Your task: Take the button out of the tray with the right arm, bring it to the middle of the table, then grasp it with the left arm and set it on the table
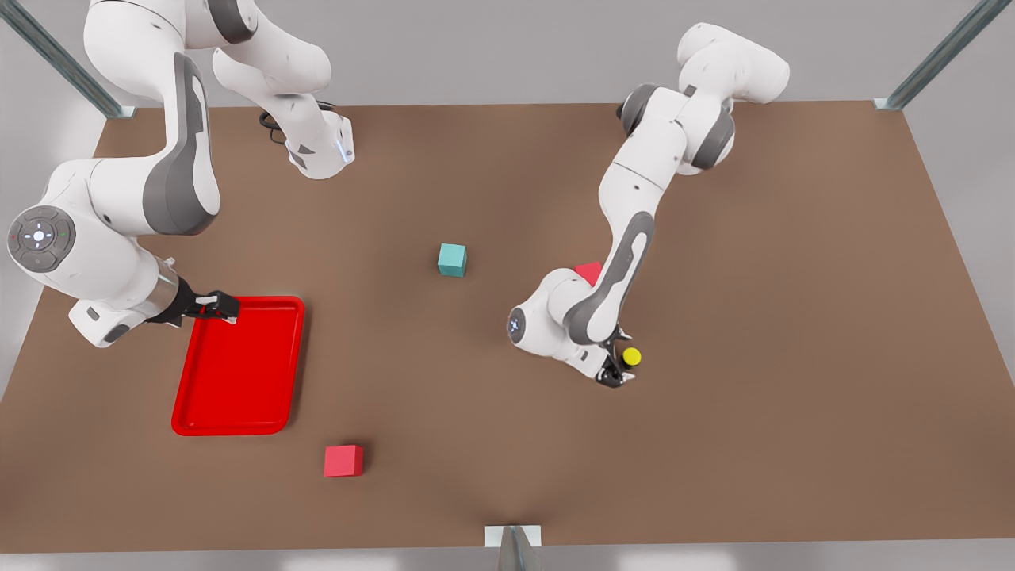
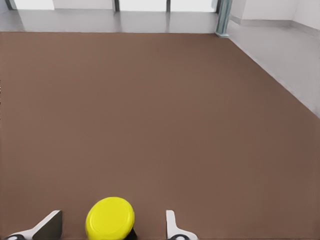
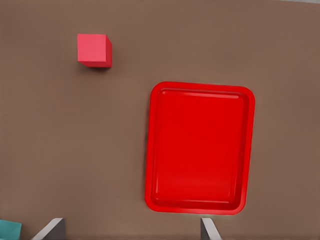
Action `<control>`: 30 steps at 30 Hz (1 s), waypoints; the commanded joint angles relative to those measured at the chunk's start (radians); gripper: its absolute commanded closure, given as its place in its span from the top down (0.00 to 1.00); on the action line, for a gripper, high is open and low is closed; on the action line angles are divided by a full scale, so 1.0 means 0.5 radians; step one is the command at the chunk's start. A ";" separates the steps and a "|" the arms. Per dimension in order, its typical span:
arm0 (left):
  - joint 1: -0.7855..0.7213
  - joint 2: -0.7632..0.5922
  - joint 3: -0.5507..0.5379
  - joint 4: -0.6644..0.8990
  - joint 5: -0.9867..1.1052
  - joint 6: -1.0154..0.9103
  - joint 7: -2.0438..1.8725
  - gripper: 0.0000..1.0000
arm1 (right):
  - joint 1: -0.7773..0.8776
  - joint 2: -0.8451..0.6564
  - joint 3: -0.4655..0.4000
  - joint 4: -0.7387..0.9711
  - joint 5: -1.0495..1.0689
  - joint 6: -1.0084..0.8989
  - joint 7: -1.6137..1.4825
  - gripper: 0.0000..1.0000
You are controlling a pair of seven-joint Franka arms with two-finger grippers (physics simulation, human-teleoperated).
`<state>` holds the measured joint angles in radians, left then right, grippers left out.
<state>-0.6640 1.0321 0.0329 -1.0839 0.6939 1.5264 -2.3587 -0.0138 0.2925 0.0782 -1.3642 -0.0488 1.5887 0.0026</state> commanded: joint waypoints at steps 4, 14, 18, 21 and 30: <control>-0.046 -0.297 -0.014 -0.004 -0.277 -0.092 0.493 1.00 | 0.000 -0.002 0.000 0.001 -0.001 -0.005 -0.008 1.00; 1.073 -1.107 0.011 -0.001 -1.587 -0.283 5.134 1.00 | -0.003 -0.002 -0.003 0.001 -0.001 -0.005 -0.011 1.00; 1.076 -2.033 -0.016 -1.215 -1.511 0.380 5.147 1.00 | 0.000 -0.002 0.000 0.001 -0.001 -0.002 -0.008 1.00; 1.064 -1.978 -0.069 -1.142 -1.458 0.365 5.046 1.00 | 0.000 -0.002 0.000 0.001 -0.001 -0.002 -0.008 1.00; 1.064 -1.883 -0.075 -1.136 -1.461 0.353 4.994 1.00 | -0.003 0.001 0.000 0.001 0.002 -0.002 -0.017 1.00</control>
<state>-0.1441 0.0912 -0.0046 -1.6526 -0.0381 1.6771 -0.5726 -0.0147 0.2942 0.0781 -1.3642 -0.0487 1.5878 -0.0025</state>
